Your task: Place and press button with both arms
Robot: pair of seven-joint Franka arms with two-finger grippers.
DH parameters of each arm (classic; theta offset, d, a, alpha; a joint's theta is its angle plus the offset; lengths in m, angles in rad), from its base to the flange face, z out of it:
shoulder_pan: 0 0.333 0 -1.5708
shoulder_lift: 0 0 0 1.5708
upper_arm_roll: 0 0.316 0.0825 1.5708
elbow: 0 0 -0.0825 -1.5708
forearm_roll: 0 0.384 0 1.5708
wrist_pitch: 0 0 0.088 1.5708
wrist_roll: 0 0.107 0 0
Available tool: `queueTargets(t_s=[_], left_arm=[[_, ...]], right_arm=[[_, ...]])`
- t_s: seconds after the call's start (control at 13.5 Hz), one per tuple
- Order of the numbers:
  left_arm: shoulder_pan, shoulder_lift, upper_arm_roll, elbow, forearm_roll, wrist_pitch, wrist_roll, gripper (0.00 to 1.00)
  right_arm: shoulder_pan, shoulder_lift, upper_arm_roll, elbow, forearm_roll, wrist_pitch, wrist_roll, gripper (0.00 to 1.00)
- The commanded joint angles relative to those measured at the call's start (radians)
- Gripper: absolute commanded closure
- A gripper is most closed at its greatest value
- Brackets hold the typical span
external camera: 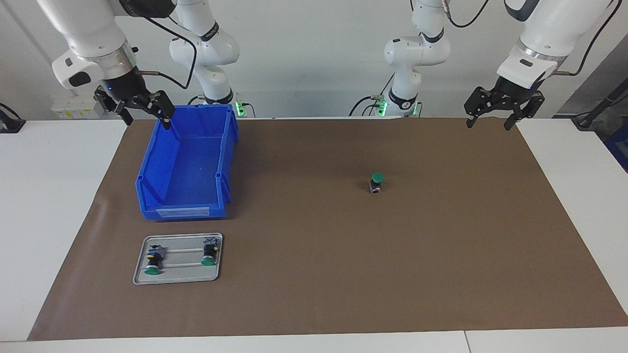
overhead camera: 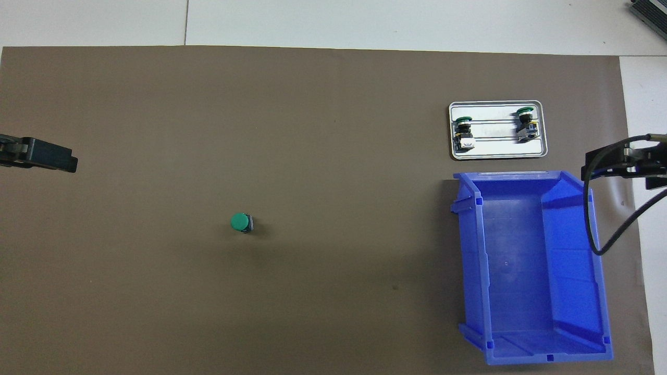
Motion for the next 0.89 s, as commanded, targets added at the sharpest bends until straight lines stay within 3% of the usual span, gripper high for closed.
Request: queueTargets(t_s=[0.0, 0.81], left_arm=[[0.039, 0.015, -0.007, 0.032, -0.003, -0.032, 0.07, 0.0], [0.04, 0.012, -0.001, 0.033, -0.02, 0.007, 0.071, 0.0]], right_arm=[[-0.007, -0.009, -0.001, -0.008, 0.022, -0.009, -0.029, 0.0], [-0.007, -0.009, -0.001, -0.008, 0.022, -0.009, -0.029, 0.0]])
